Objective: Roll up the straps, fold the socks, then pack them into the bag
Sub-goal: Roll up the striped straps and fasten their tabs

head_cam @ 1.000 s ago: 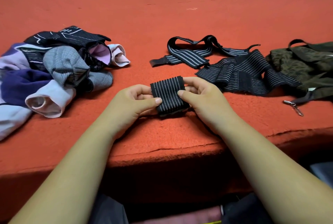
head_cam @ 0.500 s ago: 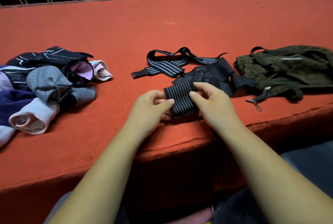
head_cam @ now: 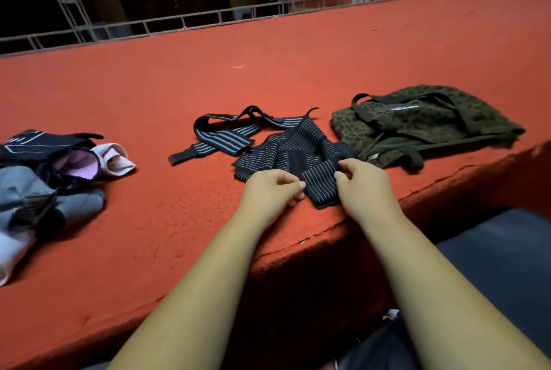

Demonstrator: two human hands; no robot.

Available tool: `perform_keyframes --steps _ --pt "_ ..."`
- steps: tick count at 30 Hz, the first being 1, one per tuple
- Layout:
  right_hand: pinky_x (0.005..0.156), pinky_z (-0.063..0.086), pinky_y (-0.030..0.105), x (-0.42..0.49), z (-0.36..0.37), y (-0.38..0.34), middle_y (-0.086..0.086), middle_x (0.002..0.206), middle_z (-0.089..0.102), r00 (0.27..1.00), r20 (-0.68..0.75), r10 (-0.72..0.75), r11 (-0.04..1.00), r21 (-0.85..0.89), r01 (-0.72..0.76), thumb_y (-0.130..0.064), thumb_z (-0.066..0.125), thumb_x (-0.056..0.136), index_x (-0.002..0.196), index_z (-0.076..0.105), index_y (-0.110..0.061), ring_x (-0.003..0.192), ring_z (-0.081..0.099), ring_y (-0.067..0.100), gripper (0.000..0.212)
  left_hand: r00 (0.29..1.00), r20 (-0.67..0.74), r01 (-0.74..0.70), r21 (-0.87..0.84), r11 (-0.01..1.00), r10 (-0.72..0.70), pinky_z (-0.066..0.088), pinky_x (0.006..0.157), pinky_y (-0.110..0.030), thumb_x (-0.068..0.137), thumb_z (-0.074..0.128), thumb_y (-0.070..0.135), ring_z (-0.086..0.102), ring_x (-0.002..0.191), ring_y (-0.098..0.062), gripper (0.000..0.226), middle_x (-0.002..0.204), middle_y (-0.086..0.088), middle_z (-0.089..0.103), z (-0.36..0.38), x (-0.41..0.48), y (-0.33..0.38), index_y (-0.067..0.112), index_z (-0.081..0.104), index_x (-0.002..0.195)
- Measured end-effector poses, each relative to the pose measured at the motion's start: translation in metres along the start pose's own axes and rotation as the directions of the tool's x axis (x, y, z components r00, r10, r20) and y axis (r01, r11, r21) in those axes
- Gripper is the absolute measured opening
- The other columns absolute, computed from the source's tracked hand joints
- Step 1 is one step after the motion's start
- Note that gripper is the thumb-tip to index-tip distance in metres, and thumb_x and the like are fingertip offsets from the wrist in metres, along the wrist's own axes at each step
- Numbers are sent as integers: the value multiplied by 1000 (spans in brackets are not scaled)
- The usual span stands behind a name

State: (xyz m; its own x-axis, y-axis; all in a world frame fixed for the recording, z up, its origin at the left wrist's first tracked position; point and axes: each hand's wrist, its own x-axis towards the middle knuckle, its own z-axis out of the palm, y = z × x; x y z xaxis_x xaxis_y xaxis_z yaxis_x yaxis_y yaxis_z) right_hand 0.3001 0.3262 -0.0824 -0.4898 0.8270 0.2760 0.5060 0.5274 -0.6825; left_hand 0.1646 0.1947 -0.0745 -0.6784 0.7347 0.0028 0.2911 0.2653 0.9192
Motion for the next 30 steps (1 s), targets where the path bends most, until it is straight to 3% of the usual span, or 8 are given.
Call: perform_keyframes --steps 2,7,10,14,17,21,25,30 --pt "108 48 39 2 2 5 9 127 73 1000 3 -16 999 -45 16 -23 62 100 129 74 -18 125 63 31 32 1000 -19 1 18 1000 -1 44 52 -16 91 80 18 60 54 -5 5 75 -2 79 1 2 -2 13 79 90" --pt "108 47 38 8 4 7 9 129 69 1000 26 0 997 -83 3 -26 64 99 133 73 -21 126 62 31 36 999 -42 -10 118 993 15 59 79 -37 83 84 32 65 61 -7 11 73 5 78 3 8 -6 22 79 81" --pt "105 47 36 8 4 9 7 124 67 1000 27 13 996 -85 -11 -26 66 98 132 73 -20 120 63 29 35 999 -50 -5 173 985 14 61 86 -44 79 82 42 67 64 -7 13 74 9 78 4 9 -7 29 79 81" --pt "101 48 35 7 3 9 4 118 67 999 29 14 998 -55 -12 -25 67 96 130 72 -23 112 64 26 35 990 -130 -21 236 972 53 59 80 -35 79 83 46 70 72 -8 16 76 13 76 6 6 -8 32 77 83" --pt "99 48 34 5 0 8 2 117 66 999 30 14 999 -32 -13 -25 65 96 128 72 -24 110 64 25 33 951 -253 -94 312 945 178 51 80 -27 87 76 32 68 85 -4 1 82 15 73 7 0 -11 31 76 87" --pt "93 43 28 5 -3 7 0 118 64 999 23 42 999 23 -43 -25 64 96 126 72 -21 103 61 17 32 940 -251 -121 386 914 231 49 96 -27 90 69 21 67 99 -7 19 100 15 75 6 -1 -12 31 82 98" --pt "90 38 23 4 -4 8 -2 116 63 999 27 44 998 51 -45 -24 64 95 125 72 -20 95 54 11 31 954 -172 -126 511 850 244 47 99 -28 93 63 23 63 111 -13 32 113 13 67 9 1 -13 36 81 116" --pt "89 38 24 5 -3 9 -3 111 62 998 55 12 1000 25 -13 -23 66 95 128 71 -24 95 54 12 34 976 -119 -86 561 823 183 48 100 -33 99 53 25 58 122 -15 57 129 16 60 6 0 -9 44 52 153"
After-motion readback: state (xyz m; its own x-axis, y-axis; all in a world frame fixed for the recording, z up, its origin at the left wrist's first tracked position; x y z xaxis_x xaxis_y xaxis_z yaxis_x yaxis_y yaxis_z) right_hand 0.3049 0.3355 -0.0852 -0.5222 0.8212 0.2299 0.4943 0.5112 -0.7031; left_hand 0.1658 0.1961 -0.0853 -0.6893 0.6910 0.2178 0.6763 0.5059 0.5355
